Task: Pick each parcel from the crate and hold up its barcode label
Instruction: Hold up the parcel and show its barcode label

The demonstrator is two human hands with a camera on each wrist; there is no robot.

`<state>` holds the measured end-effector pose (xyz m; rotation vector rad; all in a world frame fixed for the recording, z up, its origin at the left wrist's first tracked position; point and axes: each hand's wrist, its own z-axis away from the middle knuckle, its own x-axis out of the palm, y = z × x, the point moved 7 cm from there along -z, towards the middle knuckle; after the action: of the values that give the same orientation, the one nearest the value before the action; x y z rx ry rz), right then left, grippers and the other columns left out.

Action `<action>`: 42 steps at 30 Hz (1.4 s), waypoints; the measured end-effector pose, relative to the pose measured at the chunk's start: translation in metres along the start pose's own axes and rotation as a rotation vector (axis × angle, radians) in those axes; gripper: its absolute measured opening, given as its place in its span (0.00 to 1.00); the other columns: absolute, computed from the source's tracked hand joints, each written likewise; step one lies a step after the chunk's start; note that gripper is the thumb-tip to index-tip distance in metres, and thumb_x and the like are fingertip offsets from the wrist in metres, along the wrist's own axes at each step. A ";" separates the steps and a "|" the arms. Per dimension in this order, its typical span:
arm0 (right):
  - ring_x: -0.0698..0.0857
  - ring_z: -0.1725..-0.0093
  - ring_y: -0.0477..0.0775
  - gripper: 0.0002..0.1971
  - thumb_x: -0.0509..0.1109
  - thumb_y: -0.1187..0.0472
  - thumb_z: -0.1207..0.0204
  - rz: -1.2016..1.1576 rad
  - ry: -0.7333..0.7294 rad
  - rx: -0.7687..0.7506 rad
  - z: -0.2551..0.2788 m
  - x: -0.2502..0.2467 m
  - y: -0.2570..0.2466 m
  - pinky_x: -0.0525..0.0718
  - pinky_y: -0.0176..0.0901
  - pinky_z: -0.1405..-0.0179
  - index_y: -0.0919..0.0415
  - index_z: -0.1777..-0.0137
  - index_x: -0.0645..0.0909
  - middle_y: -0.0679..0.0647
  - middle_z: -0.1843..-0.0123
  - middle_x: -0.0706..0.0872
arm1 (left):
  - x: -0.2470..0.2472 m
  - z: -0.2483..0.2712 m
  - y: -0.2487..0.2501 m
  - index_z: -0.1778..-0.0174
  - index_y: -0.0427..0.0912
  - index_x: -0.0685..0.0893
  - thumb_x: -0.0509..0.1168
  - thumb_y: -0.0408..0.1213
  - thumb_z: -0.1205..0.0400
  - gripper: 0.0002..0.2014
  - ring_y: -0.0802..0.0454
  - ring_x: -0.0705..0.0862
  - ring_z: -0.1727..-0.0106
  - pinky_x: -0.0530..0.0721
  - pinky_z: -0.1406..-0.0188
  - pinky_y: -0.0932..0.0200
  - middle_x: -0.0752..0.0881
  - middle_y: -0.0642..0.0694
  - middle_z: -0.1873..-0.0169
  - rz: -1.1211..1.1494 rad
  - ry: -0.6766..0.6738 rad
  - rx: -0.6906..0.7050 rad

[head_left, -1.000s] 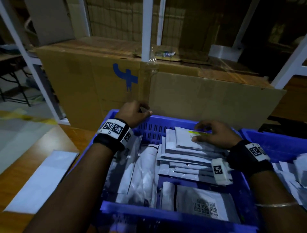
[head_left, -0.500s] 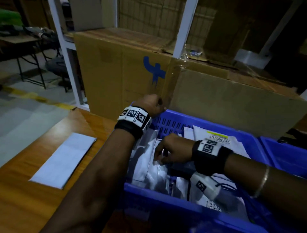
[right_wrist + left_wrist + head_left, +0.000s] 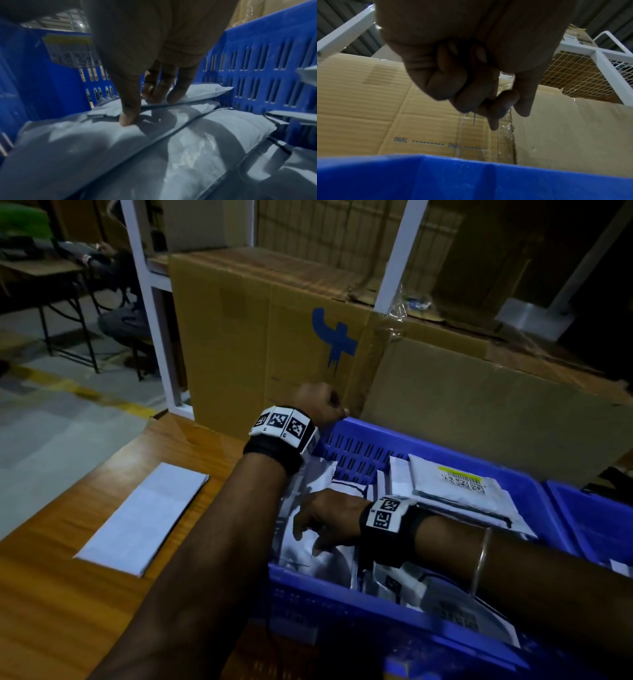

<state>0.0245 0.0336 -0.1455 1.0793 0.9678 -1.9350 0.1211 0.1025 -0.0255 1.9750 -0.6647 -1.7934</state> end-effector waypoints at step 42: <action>0.89 0.62 0.46 0.10 0.65 0.65 0.16 -0.673 1.217 0.298 0.151 -0.173 0.098 0.81 0.41 0.79 0.47 0.47 0.81 0.52 0.60 0.90 | -0.007 0.007 0.028 0.55 0.39 0.84 0.44 0.64 0.16 0.33 0.56 0.81 0.75 0.75 0.71 0.60 0.84 0.46 0.70 0.639 0.063 0.128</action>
<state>0.1222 -0.1038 0.0383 2.4706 1.8803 -1.8300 0.1114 0.0840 -0.0049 1.6193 -1.2435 -1.3163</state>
